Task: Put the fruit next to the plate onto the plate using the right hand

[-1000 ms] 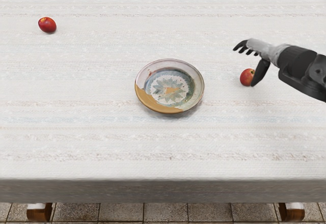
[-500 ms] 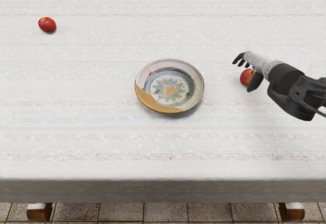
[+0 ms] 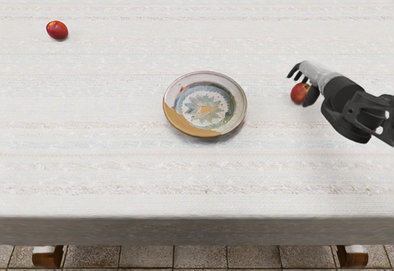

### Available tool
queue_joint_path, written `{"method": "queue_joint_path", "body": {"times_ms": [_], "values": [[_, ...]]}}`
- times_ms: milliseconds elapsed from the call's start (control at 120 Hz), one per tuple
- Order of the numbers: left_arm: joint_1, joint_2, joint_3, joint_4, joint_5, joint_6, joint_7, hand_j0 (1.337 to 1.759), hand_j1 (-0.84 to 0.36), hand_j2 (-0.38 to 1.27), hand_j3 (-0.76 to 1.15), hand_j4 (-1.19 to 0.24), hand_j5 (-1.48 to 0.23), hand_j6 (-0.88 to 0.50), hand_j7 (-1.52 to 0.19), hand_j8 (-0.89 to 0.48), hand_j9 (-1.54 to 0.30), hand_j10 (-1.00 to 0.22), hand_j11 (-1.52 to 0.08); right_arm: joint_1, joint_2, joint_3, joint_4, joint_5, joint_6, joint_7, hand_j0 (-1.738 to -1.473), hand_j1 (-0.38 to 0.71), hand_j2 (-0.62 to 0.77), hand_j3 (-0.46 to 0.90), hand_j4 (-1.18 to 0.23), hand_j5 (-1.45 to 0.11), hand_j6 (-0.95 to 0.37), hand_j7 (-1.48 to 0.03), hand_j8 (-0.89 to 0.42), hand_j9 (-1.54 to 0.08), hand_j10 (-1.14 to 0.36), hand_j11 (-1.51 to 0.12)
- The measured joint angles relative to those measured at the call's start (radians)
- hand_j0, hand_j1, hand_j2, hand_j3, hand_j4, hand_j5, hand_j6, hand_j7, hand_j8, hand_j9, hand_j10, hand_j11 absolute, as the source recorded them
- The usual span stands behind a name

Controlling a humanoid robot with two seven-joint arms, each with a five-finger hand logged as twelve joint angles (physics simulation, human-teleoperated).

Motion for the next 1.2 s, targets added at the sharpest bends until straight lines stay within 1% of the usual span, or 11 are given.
{"method": "queue_joint_path", "body": {"times_ms": [117,392,525,767,1000,1200], "values": [[0.000,0.000,0.000,0.000,0.000,0.000,0.000,1.658,0.06,0.05,0.00,-0.25,-0.32,-0.25,-0.32,-0.25,-0.32,-0.25,-0.32,0.003,0.005,0.002,-0.019,0.010,0.001,0.008,-1.658,0.11,-0.07,0.00,-0.41,-0.48,-0.40,-0.50,-0.47,-0.50,-0.39,-0.50],[0.000,0.000,0.000,0.000,0.000,0.000,0.000,1.658,0.06,0.05,0.00,-0.25,-0.32,-0.25,-0.32,-0.25,-0.32,-0.25,-0.32,0.005,0.012,0.007,-0.041,0.024,0.003,0.020,-1.658,0.10,-0.07,0.00,-0.39,-0.49,-0.38,-0.49,-0.40,-0.49,-0.38,-0.49],[0.000,0.000,0.000,0.000,0.000,0.000,0.000,1.658,0.06,0.05,0.00,-0.25,-0.32,-0.25,-0.32,-0.25,-0.32,-0.25,-0.32,-0.001,0.034,0.002,-0.071,0.025,0.003,0.028,-1.658,0.10,-0.07,0.00,-0.38,-0.49,-0.38,-0.49,-0.39,-0.49,-0.38,-0.49],[0.000,0.000,0.000,0.000,0.000,0.000,0.000,1.658,0.06,0.05,0.00,-0.25,-0.32,-0.25,-0.32,-0.25,-0.32,-0.25,-0.32,-0.018,0.043,-0.001,-0.096,0.024,0.002,0.049,-1.658,0.11,-0.07,0.00,-0.39,-0.50,-0.39,-0.50,-0.39,-0.50,-0.39,-0.50],[0.000,0.000,0.000,0.000,0.000,0.000,0.000,1.658,0.06,0.05,0.00,-0.25,-0.32,-0.25,-0.32,-0.25,-0.32,-0.25,-0.32,-0.020,0.051,-0.001,-0.110,0.023,0.002,0.060,-1.658,0.16,-0.08,0.00,-0.43,-0.56,-0.43,-0.56,-0.42,-0.56,-0.43,-0.56],[0.000,0.000,0.000,0.000,0.000,0.000,0.000,1.658,0.06,0.05,0.00,-0.25,-0.32,-0.25,-0.32,-0.25,-0.32,-0.25,-0.32,-0.022,0.069,-0.001,-0.131,0.021,0.002,0.068,-1.658,0.19,-0.08,0.00,-0.46,-0.57,-0.46,-0.58,-0.45,-0.59,-0.45,-0.58]]}}
